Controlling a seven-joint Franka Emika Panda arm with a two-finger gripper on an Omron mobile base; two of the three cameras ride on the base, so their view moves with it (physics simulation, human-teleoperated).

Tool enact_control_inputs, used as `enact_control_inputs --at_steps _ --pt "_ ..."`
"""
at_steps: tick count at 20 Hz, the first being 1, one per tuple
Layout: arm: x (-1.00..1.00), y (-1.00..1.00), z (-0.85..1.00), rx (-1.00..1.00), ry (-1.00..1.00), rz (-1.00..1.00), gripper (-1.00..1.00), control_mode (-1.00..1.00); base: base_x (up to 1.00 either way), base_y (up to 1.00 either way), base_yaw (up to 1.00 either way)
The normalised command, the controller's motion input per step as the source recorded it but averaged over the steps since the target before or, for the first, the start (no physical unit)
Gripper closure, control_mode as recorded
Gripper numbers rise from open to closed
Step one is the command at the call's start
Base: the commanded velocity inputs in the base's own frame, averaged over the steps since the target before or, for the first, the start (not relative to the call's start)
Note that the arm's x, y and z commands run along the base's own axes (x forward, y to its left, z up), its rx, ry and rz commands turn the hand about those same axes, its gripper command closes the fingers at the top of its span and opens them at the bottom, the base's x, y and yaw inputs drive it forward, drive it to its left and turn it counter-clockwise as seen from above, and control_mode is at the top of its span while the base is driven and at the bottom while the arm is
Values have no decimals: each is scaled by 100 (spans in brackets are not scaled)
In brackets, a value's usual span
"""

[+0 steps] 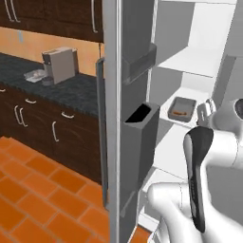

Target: Take the meat container that has the chicken drumstick and place it on the second highest rack of the freezer. Then take the vegetable container that has the garlic and sweet potato and place it on the highest rack of the freezer.

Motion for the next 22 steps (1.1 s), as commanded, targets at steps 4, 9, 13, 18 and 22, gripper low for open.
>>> enact_control_inputs --at_steps 4,9,13,18,22 --pt "0 0 0 0 0 0 -100 100 -49 -16 73" --pt "0 0 0 0 0 0 -100 100 -43 -5 94" --pt "0 0 0 0 0 0 -100 100 -74 45 79" --pt "0 0 0 0 0 0 -100 100 -20 94 57" --pt "0 0 0 0 0 0 -100 100 32 41 12"
